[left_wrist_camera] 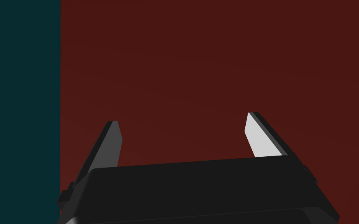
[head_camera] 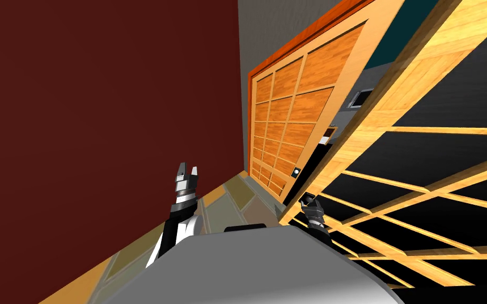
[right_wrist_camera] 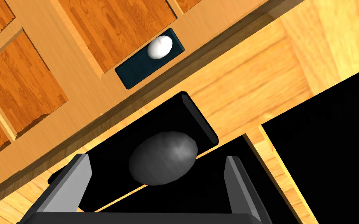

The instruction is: Pull the door open

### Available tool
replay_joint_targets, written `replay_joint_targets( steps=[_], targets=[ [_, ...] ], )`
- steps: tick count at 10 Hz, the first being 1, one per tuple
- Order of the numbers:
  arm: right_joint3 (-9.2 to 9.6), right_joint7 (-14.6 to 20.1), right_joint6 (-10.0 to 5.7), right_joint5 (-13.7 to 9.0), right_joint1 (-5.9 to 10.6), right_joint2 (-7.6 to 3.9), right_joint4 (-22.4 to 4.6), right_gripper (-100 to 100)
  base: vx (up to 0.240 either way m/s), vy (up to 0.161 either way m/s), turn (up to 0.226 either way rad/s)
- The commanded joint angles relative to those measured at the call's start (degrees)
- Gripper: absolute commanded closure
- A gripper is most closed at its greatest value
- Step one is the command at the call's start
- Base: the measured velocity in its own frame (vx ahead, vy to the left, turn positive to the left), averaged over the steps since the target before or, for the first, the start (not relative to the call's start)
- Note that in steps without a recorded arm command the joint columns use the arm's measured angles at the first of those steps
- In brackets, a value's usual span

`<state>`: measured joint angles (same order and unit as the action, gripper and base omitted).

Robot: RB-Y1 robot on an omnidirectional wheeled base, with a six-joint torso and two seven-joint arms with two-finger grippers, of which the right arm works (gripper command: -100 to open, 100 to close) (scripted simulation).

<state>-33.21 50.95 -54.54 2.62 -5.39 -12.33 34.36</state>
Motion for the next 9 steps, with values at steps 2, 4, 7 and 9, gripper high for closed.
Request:
replay_joint_targets(
  steps=[2, 4, 7, 9],
  targets=[
    [0.45, 4.23, 0.86, -1.19, 1.15, 0.34, -0.05, -100, -0.103, 0.001, 0.001],
    [0.88, 7.39, 1.33, -2.22, 2.34, 0.60, -0.50, -100, -0.091, 0.016, -0.005],
    [1.35, 11.42, 1.84, -3.33, 3.64, 0.87, -1.00, -100, -0.060, 0.012, -0.003],
    [1.60, 13.63, 2.10, -3.90, 4.30, 1.01, -1.25, -100, -0.080, 0.009, -0.003]
  ],
)
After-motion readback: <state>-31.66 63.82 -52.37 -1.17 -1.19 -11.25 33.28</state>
